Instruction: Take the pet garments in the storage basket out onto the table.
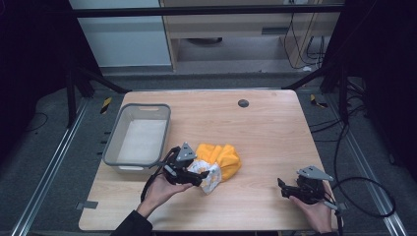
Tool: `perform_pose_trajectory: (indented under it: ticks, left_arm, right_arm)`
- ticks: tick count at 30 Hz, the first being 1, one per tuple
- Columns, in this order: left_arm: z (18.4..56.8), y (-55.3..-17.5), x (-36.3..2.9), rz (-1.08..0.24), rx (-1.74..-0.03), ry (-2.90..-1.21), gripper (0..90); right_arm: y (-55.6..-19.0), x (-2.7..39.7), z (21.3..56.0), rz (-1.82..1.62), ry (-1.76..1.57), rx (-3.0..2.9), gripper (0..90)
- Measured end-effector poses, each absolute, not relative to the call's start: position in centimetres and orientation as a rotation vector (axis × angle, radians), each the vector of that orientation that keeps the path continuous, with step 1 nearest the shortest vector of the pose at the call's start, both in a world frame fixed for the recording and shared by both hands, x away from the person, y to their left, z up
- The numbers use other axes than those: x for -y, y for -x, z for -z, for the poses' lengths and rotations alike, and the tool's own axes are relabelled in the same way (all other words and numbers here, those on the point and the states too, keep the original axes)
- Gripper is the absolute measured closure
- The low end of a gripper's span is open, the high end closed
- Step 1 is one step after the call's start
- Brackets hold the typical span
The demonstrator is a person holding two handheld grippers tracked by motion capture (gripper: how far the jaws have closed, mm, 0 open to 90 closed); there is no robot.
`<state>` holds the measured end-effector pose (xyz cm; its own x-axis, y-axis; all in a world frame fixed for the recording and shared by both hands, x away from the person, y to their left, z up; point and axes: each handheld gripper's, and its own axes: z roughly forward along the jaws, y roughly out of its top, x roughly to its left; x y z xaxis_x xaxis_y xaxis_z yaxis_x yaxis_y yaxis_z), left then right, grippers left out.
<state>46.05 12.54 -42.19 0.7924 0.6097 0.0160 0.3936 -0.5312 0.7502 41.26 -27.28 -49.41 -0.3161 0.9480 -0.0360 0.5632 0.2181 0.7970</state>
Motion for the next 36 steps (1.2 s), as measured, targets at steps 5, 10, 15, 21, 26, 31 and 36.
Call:
perform_pose_trajectory:
  ticks: [5,10,15,21,26,31,36]
  left_arm:
    - [42.8,-45.4,-13.9,-0.365,-0.777,-2.164,23.4]
    - [43.2,-44.6,-15.3,-0.372,-0.804,-2.126,23.1]
    - [44.2,-43.8,-16.6,-0.372,-0.809,-2.127,22.6]
    - [45.3,-43.0,-17.8,-0.371,-0.839,-2.137,22.6]
    - [46.2,-42.1,-19.1,-0.371,-0.869,-2.142,22.5]
    - [46.8,-41.3,-20.7,-0.376,-0.909,-2.127,22.4]
    - [47.2,-41.0,-22.4,-0.395,-0.966,-2.1,22.1]
  right_arm:
    - [-41.2,27.2,49.4,-0.948,-1.389,-1.97,10.8]
    - [-41.2,27.1,49.4,-0.947,-1.384,-1.973,10.5]
    - [-41.2,27.1,49.4,-0.938,-1.373,-1.976,10.1]
    - [-41.1,27.1,49.4,-0.94,-1.369,-1.981,9.8]
    - [-41.0,27.1,49.5,-0.938,-1.373,-1.982,9.4]
    - [-41.0,27.1,49.5,-0.936,-1.368,-1.984,9.2]
    - [-41.0,27.1,49.6,-0.93,-1.366,-1.987,9.0]
